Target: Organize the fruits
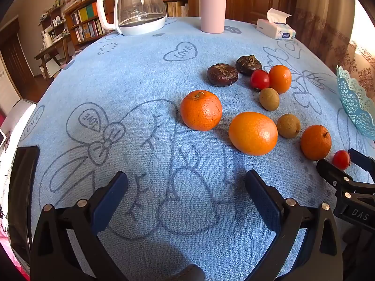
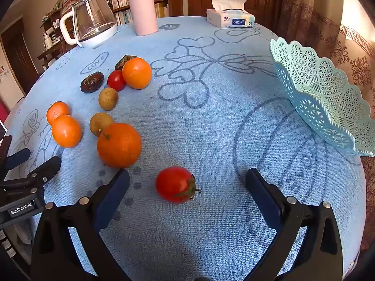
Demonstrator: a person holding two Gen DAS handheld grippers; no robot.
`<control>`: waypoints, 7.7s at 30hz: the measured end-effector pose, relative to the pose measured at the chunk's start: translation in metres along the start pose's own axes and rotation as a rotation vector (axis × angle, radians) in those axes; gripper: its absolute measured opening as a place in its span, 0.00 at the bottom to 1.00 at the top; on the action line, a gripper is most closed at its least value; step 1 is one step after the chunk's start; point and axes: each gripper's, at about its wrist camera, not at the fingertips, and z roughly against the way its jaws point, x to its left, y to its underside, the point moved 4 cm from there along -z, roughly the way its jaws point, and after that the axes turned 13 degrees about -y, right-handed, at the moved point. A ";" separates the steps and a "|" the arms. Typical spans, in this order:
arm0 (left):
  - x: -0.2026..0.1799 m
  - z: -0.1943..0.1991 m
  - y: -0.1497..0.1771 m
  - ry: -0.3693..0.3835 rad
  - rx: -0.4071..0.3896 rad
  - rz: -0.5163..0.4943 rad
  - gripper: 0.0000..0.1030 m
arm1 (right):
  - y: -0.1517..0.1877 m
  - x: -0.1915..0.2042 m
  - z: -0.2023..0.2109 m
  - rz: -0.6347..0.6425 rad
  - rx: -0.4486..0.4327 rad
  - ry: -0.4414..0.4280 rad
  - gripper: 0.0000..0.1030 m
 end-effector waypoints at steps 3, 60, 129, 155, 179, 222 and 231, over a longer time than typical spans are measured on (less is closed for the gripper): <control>0.000 0.000 0.000 0.000 0.001 0.000 0.95 | 0.000 0.000 0.000 -0.001 0.000 -0.001 0.98; 0.001 -0.001 -0.002 0.013 0.000 0.005 0.95 | -0.003 -0.001 -0.003 0.015 0.014 -0.012 0.98; 0.005 -0.021 -0.056 0.183 0.011 0.118 0.40 | 0.000 -0.008 0.055 0.035 -0.122 -0.309 0.90; 0.017 0.015 -0.055 0.137 -0.107 0.130 0.38 | 0.003 -0.009 0.029 0.027 -0.002 -0.255 0.27; -0.018 0.048 -0.065 0.090 -0.158 0.072 0.38 | -0.049 -0.121 0.121 -0.174 -0.331 -0.123 0.27; -0.215 0.112 -0.105 0.171 -0.331 -0.252 0.38 | -0.015 -0.179 0.144 -0.292 -0.586 0.166 0.55; -0.251 0.117 -0.106 0.213 -0.353 -0.317 0.38 | -0.012 -0.184 0.146 -0.322 -0.592 0.175 0.55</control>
